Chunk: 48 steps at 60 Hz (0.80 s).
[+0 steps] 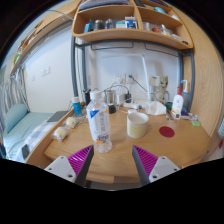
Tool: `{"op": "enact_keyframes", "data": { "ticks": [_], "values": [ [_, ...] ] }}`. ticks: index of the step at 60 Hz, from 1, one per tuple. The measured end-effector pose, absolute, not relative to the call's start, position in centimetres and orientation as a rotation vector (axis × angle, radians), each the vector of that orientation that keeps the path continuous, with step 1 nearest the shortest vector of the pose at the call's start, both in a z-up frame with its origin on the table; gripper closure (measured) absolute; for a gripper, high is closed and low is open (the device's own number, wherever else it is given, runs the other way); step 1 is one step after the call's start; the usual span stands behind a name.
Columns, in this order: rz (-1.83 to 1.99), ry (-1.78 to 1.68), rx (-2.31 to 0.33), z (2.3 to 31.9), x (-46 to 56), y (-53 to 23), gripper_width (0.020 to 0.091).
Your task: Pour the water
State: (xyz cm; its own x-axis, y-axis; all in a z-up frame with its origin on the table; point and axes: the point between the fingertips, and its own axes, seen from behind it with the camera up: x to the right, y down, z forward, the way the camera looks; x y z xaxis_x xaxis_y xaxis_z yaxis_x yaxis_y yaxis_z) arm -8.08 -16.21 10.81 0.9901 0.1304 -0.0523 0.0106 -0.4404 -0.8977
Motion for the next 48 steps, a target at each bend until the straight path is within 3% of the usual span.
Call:
{"op": "enact_keyframes", "data": {
  "ticks": [5, 20, 28, 32, 34, 48],
  "values": [
    [0.135, -0.122, -2.007, 8.7, -14.1, -16.5, 0.0317],
    [0.124, -0.139, -1.896, 10.9, -17.0, -9.2, 0.0317],
    [0.13, -0.122, -1.866, 10.6, -17.9, -6.3, 0.0334],
    [0.102, -0.115, -1.854, 10.2, -17.8, -5.3, 0.0415],
    [0.057, -0.107, -1.842, 10.0, -17.4, -4.8, 0.0551],
    [0.076, -0.062, -1.781, 10.3, -18.0, -4.3, 0.0662]
  ]
}}
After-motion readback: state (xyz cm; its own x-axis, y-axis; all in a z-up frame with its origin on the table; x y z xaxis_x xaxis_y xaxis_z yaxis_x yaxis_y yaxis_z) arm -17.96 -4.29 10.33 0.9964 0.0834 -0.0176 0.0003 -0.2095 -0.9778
